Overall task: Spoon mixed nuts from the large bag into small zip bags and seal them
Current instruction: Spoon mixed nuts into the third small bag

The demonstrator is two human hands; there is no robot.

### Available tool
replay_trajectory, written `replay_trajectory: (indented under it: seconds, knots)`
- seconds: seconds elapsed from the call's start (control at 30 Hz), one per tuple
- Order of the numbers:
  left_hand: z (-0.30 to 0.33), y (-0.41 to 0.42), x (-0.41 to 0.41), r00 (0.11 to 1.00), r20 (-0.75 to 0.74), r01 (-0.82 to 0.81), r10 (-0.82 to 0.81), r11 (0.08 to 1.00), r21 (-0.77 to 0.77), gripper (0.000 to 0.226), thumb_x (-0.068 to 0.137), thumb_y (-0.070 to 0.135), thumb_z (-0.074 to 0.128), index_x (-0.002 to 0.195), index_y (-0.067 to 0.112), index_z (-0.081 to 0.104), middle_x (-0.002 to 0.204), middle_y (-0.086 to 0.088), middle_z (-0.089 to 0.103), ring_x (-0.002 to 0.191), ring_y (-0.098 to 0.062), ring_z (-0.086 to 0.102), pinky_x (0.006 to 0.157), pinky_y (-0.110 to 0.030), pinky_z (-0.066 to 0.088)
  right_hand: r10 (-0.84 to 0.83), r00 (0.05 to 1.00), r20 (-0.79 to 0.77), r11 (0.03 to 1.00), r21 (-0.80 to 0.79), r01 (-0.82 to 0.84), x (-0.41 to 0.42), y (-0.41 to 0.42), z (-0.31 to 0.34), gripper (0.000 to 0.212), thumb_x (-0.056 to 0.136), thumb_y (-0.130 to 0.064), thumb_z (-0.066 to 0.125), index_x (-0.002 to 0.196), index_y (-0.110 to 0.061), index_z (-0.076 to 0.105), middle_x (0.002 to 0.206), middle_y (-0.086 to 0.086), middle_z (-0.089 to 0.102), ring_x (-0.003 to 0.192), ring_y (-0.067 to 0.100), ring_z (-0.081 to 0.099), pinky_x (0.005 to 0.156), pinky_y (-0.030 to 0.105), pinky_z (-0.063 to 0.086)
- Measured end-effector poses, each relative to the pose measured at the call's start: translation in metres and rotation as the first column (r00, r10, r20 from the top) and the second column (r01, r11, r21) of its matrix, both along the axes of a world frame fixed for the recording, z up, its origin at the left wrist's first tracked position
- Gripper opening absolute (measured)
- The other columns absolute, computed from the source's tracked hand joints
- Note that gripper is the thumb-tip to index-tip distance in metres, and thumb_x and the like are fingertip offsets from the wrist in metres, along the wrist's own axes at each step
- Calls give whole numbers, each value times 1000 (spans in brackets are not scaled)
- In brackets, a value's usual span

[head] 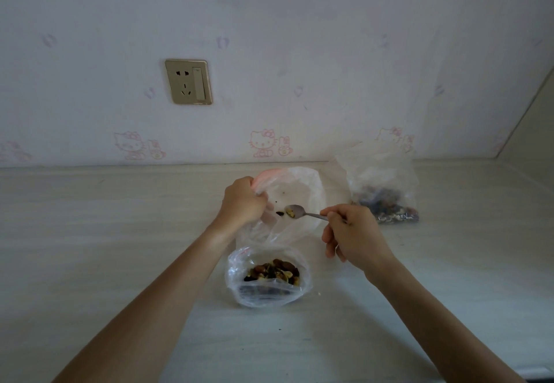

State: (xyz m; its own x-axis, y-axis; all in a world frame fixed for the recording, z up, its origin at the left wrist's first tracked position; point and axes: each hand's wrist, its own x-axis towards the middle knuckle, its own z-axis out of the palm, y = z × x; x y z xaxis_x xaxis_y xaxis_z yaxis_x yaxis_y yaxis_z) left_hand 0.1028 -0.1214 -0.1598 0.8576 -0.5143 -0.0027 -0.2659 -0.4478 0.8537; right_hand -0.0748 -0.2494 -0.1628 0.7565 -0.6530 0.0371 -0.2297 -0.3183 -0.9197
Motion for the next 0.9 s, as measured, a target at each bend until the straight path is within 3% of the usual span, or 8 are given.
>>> replay_trajectory:
  seconds: [0.17,0.27,0.33,0.53,0.6,0.7,0.9]
  knots:
    - [0,-3,-1,996,-93,-7,1,998,-60,14,98,9,55,102,12,68,73,3,79,60,-16,76,43,-23,49,-23,1000,17,987,157,20,1,5,-5,29,104,0,41,98,-12,67,54,2,66,39,18,56,35,24,37]
    - [-2,-8,0,991,-131,-9,0,998,-69,12,95,11,62,103,14,71,74,-3,79,69,-20,78,63,-37,64,-41,998,37,951,307,27,3,7,-4,25,103,2,42,105,-3,66,54,4,64,38,18,55,35,23,36]
    - [-3,-10,1,989,-147,4,-16,997,-81,12,93,10,68,103,16,70,77,-3,80,73,-22,79,77,-44,66,-57,997,56,910,413,29,3,7,-1,22,103,2,43,107,0,65,56,6,64,40,19,55,36,25,37]
    - [-3,-6,8,992,-122,30,-37,998,-61,25,94,9,73,117,17,68,105,-2,76,95,-22,75,89,-44,63,-108,989,99,793,608,26,0,2,7,20,102,3,45,113,8,62,65,13,65,48,20,59,38,25,41]
    - [-3,-3,12,993,-109,27,-34,998,-61,24,95,11,74,118,16,69,106,-2,76,95,-20,74,87,-40,63,-112,988,110,781,624,20,-2,0,7,20,103,2,45,113,9,62,67,13,66,49,20,60,39,26,41]
    - [-2,-1,19,996,-85,12,-19,996,-84,23,92,15,78,113,18,69,100,0,76,88,-16,75,72,-29,61,-108,983,147,787,617,-6,-6,-3,9,22,104,0,45,114,9,62,66,12,67,50,20,60,40,26,41]
    - [1,-2,31,998,-63,-11,3,991,-131,31,85,28,82,112,24,67,106,3,75,89,-13,73,64,-25,57,-41,979,198,843,533,-72,-14,-5,27,22,107,-3,44,113,4,64,69,13,67,52,23,61,40,27,41]
